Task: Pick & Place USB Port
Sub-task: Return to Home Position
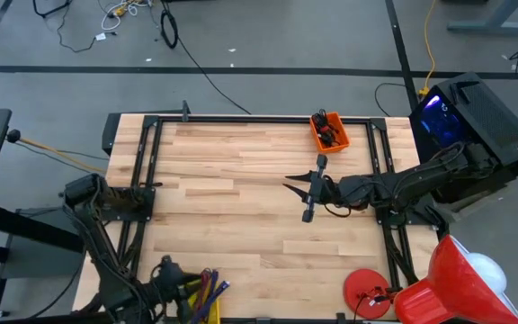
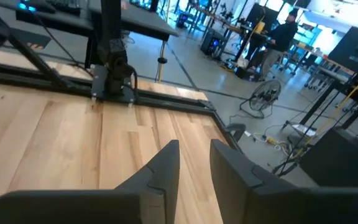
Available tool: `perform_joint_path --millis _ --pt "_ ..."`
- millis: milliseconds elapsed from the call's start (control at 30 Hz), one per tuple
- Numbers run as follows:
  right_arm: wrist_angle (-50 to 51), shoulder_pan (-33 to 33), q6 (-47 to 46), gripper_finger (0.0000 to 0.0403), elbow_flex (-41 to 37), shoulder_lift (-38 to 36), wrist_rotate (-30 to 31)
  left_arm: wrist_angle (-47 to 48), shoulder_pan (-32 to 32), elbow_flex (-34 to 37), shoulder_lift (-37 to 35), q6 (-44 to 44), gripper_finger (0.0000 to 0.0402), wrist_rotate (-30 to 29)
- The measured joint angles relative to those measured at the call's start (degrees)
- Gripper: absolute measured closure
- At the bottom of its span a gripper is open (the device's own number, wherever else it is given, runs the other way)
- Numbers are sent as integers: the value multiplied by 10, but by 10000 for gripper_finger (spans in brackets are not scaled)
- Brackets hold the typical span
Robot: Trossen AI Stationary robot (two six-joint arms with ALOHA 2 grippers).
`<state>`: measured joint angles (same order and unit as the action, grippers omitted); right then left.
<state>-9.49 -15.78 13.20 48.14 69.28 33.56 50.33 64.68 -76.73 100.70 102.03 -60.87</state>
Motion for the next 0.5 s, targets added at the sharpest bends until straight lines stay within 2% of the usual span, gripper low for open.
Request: perform_joint_path --millis 100,167,233,400,467,500 --pt "-16 12 14 312 0 0 0 51 0 0 -20 -64 298 -52" --pt "-21 23 17 312 0 0 0 104 -2 0 -32 -96 298 -63" --pt "-16 37 5 312 0 -6 -16 176 -4 0 -41 -92 298 -66" --pt "24 74 -28 312 0 -39 -104 370 -18 0 -64 -15 298 -81" --pt "42 86 -35 312 0 -58 -111 395 -25 1 -75 -15 298 -89" --pt "52 90 -37 312 0 -67 -111 390 -29 9 -85 -46 298 -101"
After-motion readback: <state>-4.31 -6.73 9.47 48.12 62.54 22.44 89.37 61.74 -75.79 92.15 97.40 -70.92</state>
